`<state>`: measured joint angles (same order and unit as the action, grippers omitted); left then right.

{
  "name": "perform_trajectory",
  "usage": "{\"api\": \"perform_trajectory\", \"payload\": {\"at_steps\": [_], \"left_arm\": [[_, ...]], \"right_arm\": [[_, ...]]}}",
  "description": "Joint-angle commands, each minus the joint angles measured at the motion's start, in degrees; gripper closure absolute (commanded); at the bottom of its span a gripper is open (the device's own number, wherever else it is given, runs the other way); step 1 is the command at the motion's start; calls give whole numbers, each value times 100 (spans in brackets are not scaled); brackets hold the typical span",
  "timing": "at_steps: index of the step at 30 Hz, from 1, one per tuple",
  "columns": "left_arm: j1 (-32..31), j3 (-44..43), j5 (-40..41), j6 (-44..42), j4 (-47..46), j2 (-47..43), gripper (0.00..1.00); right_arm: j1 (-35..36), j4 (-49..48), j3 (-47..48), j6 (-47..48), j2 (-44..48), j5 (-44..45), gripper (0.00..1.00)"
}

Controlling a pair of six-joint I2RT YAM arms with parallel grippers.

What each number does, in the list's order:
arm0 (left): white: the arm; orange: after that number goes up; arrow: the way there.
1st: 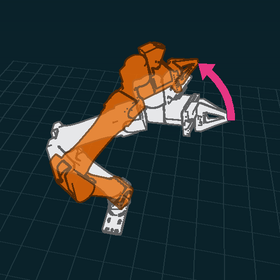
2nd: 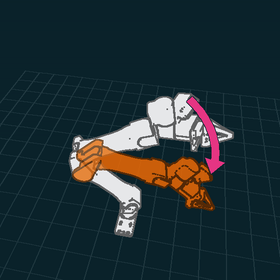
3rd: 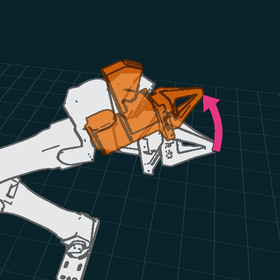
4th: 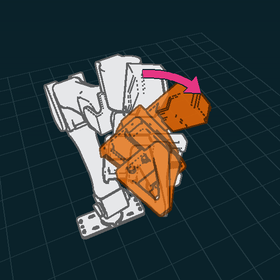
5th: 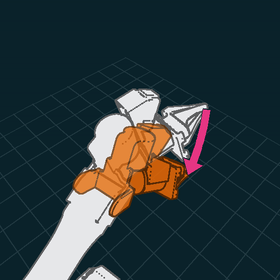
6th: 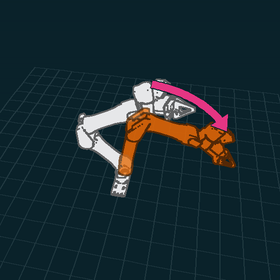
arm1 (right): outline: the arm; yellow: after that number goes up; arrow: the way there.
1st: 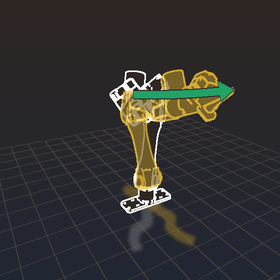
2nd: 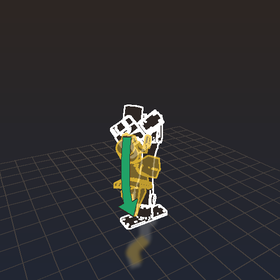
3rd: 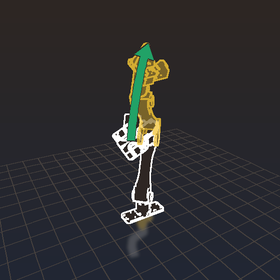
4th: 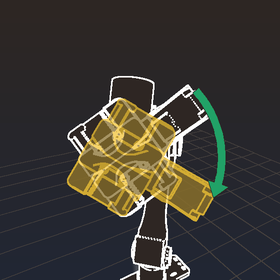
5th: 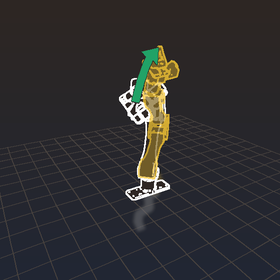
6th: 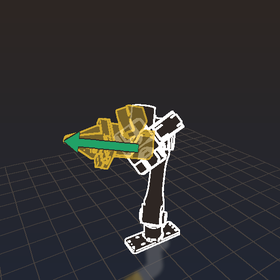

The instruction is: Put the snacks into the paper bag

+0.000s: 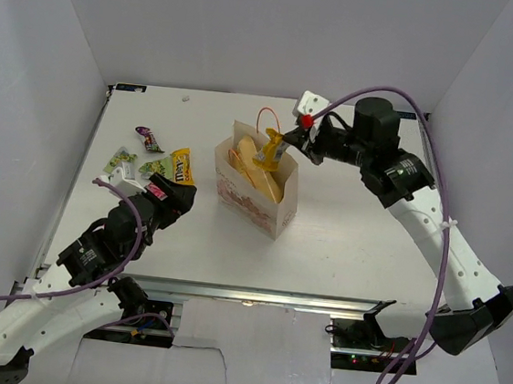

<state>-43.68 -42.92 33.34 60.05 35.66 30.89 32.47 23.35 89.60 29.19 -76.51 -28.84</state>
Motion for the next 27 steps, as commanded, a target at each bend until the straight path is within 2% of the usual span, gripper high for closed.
{"api": "perform_trajectory", "payload": {"at_steps": [1,6,15,24,27], "left_arm": [[-18,-41,102,33,90,31,9],[-9,-6,137,68,117,-40,9],[-9,-15,155,200,134,153,9],[-9,-24,164,428,143,400,9],[-18,-6,251,577,187,452,9]], "right_arm": [[364,-357,-443,631,215,1676,92],[681,-665,-926,921,409,2469,92],[1252,-999,-1287,1597,602,3305,92],[1534,-956,-1911,1669,699,3315,92],[1534,-868,-1955,1581,716,3192,80]]}}
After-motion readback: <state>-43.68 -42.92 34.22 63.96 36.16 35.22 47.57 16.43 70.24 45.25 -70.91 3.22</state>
